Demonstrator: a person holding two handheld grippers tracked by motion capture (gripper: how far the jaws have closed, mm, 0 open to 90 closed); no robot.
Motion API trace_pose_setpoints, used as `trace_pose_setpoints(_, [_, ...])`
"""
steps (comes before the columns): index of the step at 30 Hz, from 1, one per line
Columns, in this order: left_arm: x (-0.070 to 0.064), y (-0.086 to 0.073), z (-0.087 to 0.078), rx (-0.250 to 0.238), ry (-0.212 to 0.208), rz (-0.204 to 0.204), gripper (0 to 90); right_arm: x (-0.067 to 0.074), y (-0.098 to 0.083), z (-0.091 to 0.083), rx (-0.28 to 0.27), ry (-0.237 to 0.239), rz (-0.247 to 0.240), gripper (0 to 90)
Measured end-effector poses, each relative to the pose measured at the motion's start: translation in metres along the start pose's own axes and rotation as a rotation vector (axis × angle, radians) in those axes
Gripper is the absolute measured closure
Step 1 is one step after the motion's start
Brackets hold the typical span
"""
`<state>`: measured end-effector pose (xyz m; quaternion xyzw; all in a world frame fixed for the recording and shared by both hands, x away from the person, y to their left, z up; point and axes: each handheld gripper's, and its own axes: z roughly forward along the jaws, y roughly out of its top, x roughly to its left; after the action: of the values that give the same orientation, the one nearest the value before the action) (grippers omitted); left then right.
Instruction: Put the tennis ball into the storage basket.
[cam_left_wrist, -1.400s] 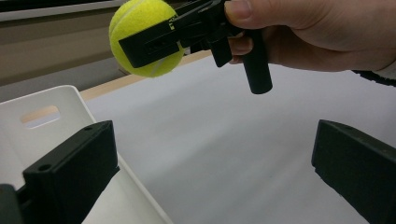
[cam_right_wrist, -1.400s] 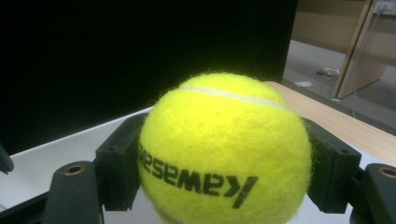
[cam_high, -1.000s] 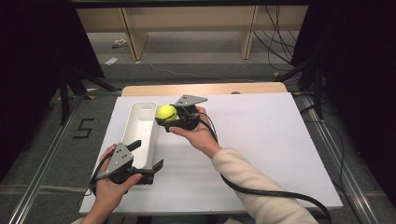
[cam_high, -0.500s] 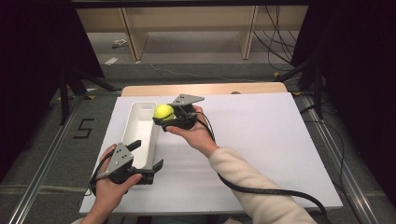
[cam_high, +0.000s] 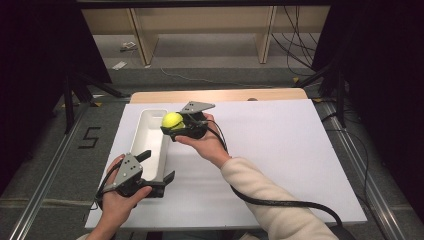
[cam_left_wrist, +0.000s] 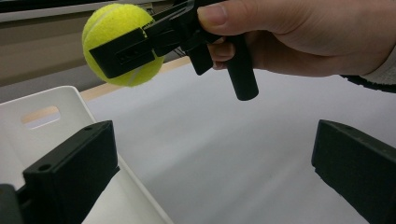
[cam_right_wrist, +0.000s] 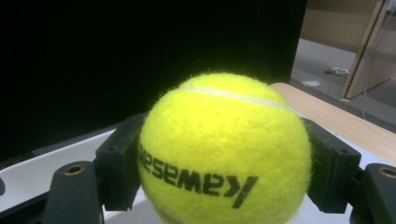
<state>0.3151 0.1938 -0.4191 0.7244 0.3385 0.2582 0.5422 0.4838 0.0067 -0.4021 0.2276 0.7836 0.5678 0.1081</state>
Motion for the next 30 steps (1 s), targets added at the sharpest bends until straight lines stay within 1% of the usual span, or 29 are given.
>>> trace_pose_setpoints(10, [0.0, -0.0003, 0.0, 0.0, -0.001, -0.003, 0.0, 0.0017, 0.0037, 0.0032, -0.006, 0.008, -0.004, 26.4])
trace_pose_setpoints(19, [0.0, -0.0003, 0.0001, 0.001, -0.001, -0.002, 0.0, 0.0042, 0.0008, 0.0062, 0.002, 0.018, -0.001, 26.5])
trace_pose_setpoints(23, [0.0, -0.0002, 0.0, 0.0, -0.001, -0.003, 0.0, 0.0054, 0.0007, 0.0079, 0.003, 0.018, -0.008, 26.4])
trace_pose_setpoints(30, [0.0002, -0.0001, -0.0002, -0.004, -0.001, -0.006, 0.0, 0.0065, 0.0017, 0.0093, 0.002, 0.023, -0.007, 26.5])
